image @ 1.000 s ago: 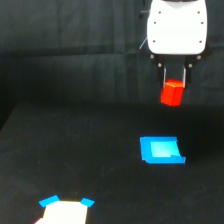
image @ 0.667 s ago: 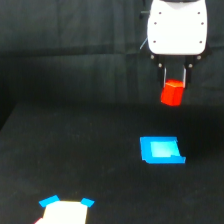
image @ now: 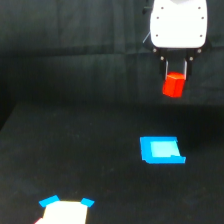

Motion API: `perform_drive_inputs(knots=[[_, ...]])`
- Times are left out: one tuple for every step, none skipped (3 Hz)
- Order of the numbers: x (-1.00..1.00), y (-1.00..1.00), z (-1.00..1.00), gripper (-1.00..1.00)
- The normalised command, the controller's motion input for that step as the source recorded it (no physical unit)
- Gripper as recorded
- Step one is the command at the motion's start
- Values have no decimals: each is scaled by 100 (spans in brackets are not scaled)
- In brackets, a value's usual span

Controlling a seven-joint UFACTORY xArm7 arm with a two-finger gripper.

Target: Pick up the red object from the table

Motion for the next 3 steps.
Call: perform_drive_inputs(knots=[[-32, -72, 44, -100], [-11, -61, 87, -100], [-24, 10, 76, -100]])
